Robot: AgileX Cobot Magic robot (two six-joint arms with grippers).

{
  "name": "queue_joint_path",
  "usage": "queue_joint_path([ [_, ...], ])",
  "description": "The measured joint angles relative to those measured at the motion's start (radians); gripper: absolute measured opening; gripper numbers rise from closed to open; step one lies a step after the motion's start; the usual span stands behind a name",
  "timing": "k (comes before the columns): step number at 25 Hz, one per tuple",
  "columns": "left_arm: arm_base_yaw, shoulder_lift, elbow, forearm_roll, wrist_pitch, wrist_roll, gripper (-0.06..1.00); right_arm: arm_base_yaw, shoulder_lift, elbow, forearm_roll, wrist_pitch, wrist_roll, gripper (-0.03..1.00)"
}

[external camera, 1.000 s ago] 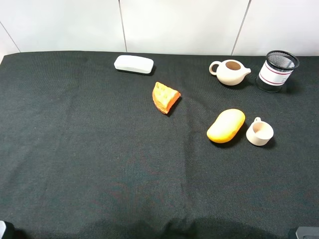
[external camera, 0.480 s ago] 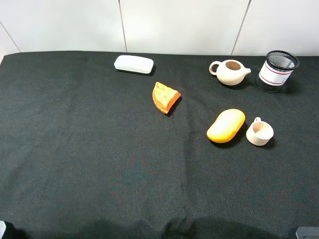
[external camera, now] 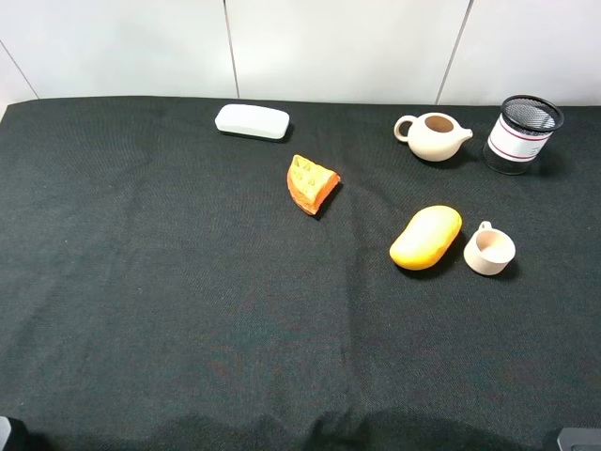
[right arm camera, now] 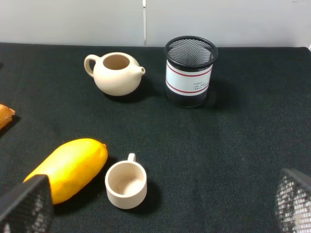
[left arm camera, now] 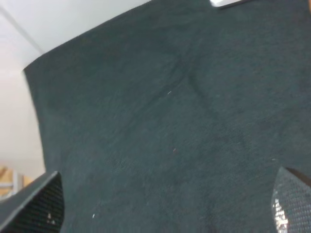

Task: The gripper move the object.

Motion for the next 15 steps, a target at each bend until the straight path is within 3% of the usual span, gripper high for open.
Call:
queue_joint_path([
  [7, 0.137, -0.144, 0.11, -0.015, -0.046, 0.0, 0.91, 0.0, 0.0, 0.0, 0.0, 0.0, 0.0, 0.69],
  [15, 0.299, -0.243, 0.22, -0.137, -0.092, 0.0, 0.91, 0.0, 0.0, 0.0, 0.0, 0.0, 0.0, 0.69],
])
